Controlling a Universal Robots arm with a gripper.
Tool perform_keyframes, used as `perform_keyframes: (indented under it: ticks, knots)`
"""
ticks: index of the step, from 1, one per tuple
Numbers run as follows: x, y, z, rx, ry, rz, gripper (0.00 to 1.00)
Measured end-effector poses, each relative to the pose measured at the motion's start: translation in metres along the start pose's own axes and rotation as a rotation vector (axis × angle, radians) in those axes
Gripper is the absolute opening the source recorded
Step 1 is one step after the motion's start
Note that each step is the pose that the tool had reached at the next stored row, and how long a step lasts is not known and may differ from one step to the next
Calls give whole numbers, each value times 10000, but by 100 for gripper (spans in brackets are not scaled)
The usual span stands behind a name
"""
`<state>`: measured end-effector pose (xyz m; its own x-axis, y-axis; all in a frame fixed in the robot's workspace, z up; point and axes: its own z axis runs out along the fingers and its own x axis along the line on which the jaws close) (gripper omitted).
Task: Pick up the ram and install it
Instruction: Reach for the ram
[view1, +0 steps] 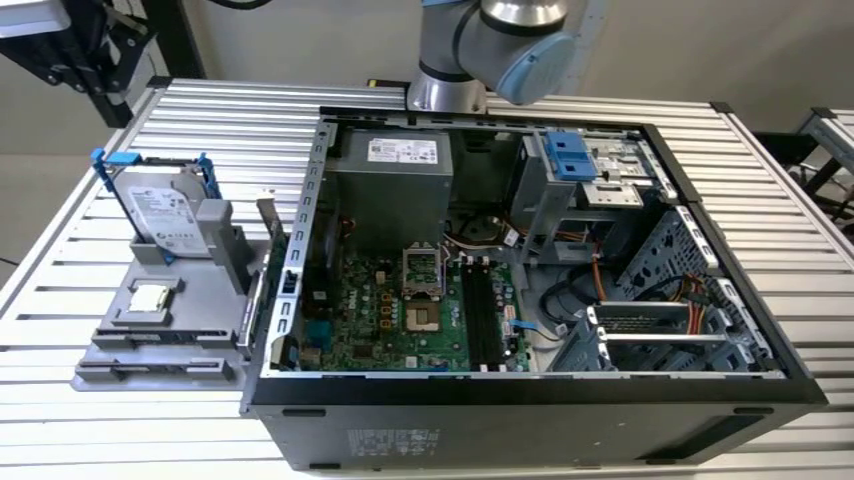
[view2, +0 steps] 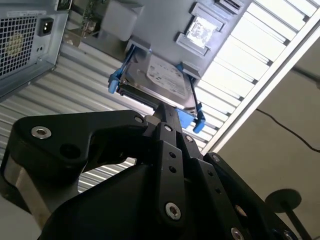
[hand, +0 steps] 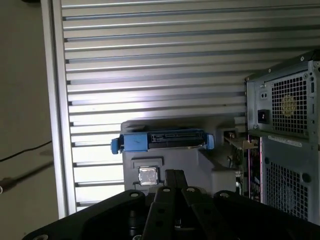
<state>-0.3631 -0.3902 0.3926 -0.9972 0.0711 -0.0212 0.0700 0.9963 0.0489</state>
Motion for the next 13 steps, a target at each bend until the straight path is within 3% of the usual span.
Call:
perform_keyframes:
  ticks: [6,13]
  knots:
    - [127,-2,-3,0,0,-5,0]
    - [209,-1,-4,-7,13,-285,0]
